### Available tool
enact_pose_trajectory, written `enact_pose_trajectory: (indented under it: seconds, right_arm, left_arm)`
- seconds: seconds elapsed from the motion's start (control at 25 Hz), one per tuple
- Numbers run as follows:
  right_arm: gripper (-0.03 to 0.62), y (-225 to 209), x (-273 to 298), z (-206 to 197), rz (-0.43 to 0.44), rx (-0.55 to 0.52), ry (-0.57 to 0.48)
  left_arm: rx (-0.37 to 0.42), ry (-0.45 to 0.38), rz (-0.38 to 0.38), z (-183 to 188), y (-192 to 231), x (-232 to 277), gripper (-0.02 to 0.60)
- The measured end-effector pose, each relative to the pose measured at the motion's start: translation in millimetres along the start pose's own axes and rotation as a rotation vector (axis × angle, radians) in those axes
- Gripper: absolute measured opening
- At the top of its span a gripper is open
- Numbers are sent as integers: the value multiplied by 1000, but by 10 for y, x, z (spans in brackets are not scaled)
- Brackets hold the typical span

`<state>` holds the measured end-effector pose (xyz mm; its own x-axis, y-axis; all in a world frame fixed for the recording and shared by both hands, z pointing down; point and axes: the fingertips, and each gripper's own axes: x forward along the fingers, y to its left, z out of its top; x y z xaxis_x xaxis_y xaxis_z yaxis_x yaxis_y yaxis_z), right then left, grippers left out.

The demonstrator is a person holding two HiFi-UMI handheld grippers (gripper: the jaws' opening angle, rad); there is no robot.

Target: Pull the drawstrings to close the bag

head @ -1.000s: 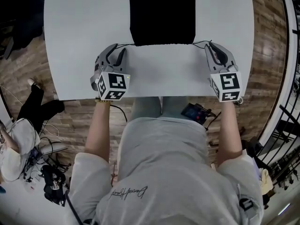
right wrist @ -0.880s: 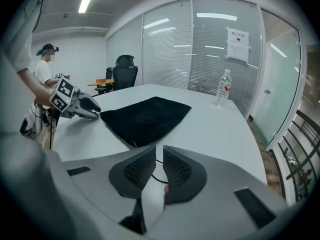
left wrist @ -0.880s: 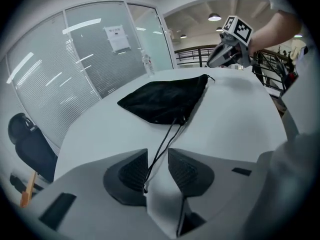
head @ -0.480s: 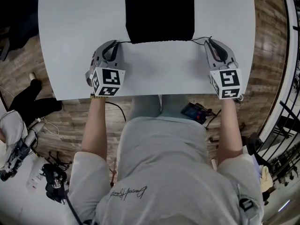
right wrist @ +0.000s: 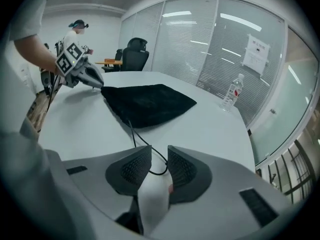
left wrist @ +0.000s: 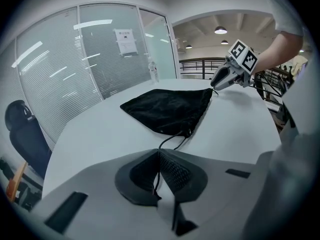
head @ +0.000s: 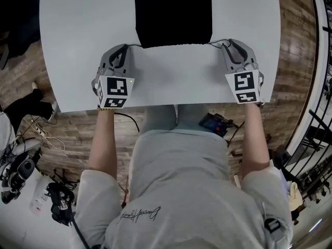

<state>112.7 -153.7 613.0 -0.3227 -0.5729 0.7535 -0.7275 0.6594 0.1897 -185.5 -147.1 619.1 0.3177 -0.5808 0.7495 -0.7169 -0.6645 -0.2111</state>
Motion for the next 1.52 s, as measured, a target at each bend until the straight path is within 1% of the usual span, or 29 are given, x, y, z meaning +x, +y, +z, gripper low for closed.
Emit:
enact_pose_trajectory:
  seconds: [0.08, 0.28, 0.48, 0.6, 0.72, 0.8, 0.92, 1.0, 1.08, 1.2, 1.32, 1.4, 1.52]
  right_arm:
    - [132, 9, 51, -64, -4, -55, 26]
    - [140, 48, 169, -43, 25, -151, 45]
    - [161, 140, 250, -41, 124, -182, 65]
    - [163, 161, 263, -12, 178, -184, 62]
    - [137, 207, 258, -17, 248, -215, 65]
    - [84, 264, 241, -37, 295, -238, 70]
    - [54, 313, 224, -47, 323, -230, 69]
    - [35, 328, 219, -52, 308, -226, 60]
    - [32, 332, 214, -45, 269, -222, 43]
    - [24, 303, 225, -66, 166, -212, 29]
    - [23, 201, 203, -72, 69, -150, 11]
    - [23, 129, 154, -43, 16, -124, -9]
    - [23, 61, 136, 34, -45, -116, -39]
  left_arm:
    - [-8, -3, 0, 10, 13, -2, 15]
    - [-15, -10, 2, 26, 51, -4, 15]
    - [-20, -12, 5, 53, 67, -11, 15]
    - [-23, -15, 6, 57, 78, -18, 15]
    - [-27, -13, 8, 46, 77, -21, 15]
    - [-32, -14, 9, 45, 62, -26, 15]
    - [-43, -28, 6, 56, 44, -26, 15]
    - [-52, -27, 5, 44, 45, -23, 15]
    - [-62, -22, 7, 18, 51, -28, 15]
    - [-79, -19, 18, -26, 68, -37, 15]
    - [-87, -25, 31, -38, 56, -54, 15]
    - [-86, -28, 38, -40, 17, -75, 15]
    - [-97, -36, 45, -57, 1, -78, 15]
